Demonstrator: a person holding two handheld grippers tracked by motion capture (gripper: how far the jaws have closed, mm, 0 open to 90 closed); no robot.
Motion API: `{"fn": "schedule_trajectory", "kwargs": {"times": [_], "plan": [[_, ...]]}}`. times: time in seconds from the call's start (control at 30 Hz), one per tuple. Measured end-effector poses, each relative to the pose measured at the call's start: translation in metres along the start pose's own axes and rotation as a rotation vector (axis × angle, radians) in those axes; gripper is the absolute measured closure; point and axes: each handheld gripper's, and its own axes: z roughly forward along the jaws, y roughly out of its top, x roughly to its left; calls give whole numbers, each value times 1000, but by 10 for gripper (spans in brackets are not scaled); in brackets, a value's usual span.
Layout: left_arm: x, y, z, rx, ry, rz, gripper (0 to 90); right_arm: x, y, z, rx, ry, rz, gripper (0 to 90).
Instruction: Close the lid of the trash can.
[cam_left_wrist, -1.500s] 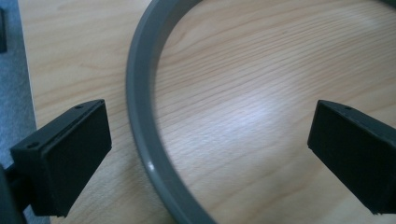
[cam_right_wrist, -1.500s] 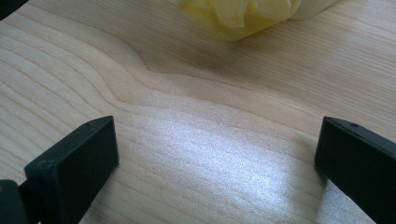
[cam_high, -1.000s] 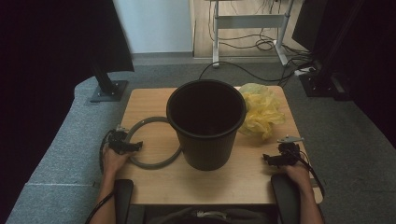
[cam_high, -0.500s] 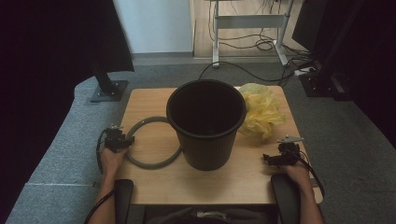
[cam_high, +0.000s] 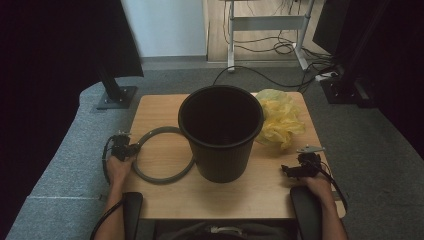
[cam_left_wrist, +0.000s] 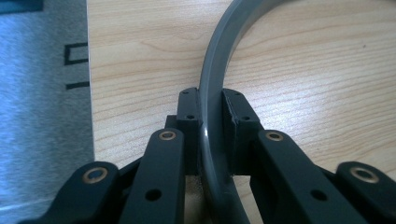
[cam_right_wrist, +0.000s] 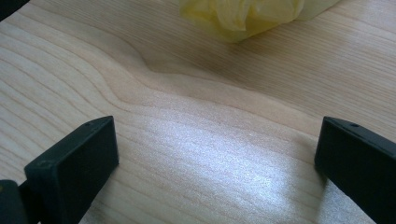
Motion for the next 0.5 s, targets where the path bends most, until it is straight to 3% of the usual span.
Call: {"fn": "schedule_trajectory", "kwargs": {"times": [0.2,0.5], "plan": [[6,0,-2,10,-47,-38,789,0,0,0,0,1,0,0],[13,0,-8,15,-82,-70,792,0,0,0,0,0,0,0]]}}
